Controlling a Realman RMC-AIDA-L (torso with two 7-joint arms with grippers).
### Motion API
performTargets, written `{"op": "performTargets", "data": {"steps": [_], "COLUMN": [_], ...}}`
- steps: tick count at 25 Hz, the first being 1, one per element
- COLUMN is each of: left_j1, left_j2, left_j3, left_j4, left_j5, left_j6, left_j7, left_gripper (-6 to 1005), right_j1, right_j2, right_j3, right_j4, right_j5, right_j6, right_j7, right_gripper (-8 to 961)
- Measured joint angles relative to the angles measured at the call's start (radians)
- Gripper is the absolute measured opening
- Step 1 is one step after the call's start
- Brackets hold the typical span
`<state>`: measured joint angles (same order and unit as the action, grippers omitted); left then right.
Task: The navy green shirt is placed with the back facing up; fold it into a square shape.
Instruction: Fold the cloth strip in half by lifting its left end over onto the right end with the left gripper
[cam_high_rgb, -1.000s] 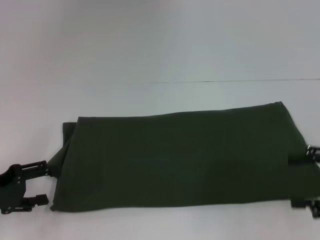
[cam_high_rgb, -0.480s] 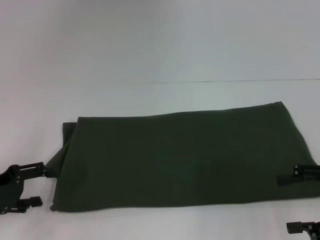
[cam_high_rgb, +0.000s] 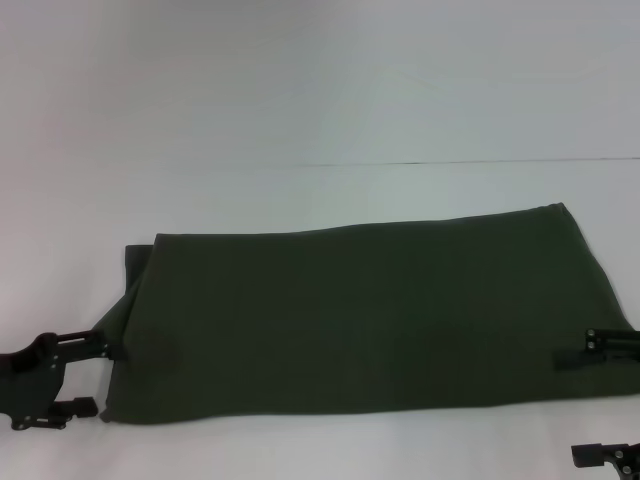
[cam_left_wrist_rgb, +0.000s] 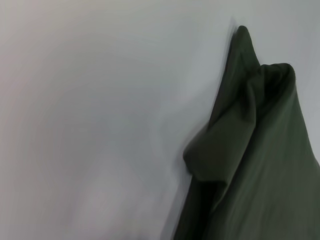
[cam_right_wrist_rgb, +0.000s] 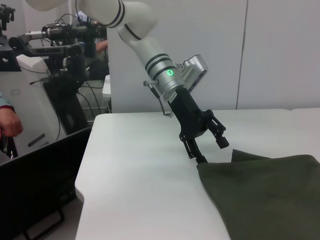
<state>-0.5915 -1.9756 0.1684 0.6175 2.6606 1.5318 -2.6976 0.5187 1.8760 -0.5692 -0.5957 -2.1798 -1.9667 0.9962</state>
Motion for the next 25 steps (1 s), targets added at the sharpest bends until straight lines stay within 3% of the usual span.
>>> {"op": "performTargets", "data": {"steps": [25], "left_j1": [-0.024], "left_j2": [0.004], "left_j3": [0.034], "left_j4": [-0.048], "left_j5": [0.008], "left_j6": [-0.027], "left_j7": [-0.018], "left_gripper": [900], "right_j1": [0.007], "right_j2": [-0.002], "right_j3": [0.000], "right_j4": [0.007], "right_j5": [0.000], "right_j6": [0.002], "right_j7": [0.005], "right_gripper": [925]}}
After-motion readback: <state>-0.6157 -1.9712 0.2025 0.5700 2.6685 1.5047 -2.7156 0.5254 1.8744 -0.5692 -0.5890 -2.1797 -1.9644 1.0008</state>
